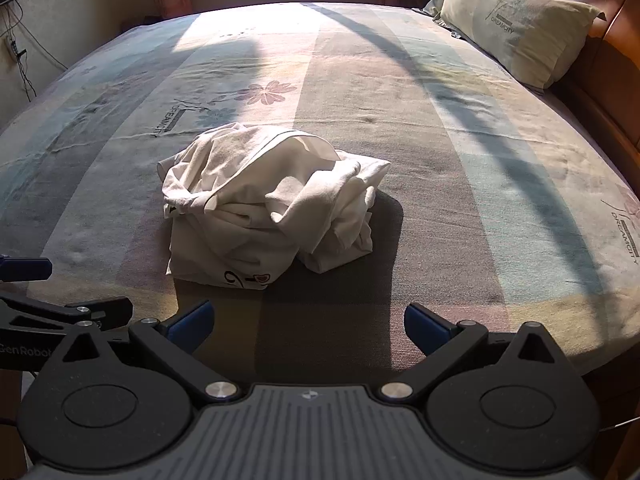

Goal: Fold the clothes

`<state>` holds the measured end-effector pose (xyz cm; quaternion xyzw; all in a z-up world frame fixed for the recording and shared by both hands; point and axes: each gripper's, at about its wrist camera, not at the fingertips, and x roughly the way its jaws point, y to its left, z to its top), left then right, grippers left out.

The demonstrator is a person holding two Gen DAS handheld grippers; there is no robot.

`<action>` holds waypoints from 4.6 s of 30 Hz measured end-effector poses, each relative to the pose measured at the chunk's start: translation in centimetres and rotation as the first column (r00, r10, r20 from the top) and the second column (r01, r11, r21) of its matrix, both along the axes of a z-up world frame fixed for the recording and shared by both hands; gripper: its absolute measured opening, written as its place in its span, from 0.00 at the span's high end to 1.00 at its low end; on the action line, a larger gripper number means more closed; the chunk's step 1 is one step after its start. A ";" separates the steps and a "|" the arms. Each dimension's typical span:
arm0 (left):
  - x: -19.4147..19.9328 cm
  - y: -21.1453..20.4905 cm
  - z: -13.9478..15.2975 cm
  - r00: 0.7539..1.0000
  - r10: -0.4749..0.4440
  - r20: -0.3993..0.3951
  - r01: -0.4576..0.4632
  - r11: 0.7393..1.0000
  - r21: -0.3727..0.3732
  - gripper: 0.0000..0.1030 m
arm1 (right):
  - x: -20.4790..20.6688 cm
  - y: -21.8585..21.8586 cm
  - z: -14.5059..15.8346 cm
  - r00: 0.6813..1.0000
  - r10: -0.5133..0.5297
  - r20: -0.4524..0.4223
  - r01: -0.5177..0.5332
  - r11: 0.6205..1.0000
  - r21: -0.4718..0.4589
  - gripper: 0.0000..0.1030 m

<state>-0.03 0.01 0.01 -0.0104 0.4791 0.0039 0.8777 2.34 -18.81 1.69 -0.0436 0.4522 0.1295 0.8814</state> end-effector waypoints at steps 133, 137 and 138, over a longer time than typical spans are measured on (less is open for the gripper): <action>12.7 2.1 -6.5 0.964 -0.219 0.148 0.222 0.975 -0.003 0.01 | 5.4 -2.8 -3.4 0.998 -0.041 -0.052 0.047 0.993 0.112 0.00; 11.1 1.6 -3.8 0.934 -0.298 0.196 0.286 0.954 0.084 0.01 | 5.4 -3.3 -3.3 0.999 -0.036 -0.037 0.041 0.991 0.128 0.00; 11.0 1.6 -3.1 0.926 -0.318 0.205 0.302 0.947 0.107 0.01 | 5.5 -3.3 -3.3 0.999 -0.035 -0.034 0.040 0.990 0.133 0.00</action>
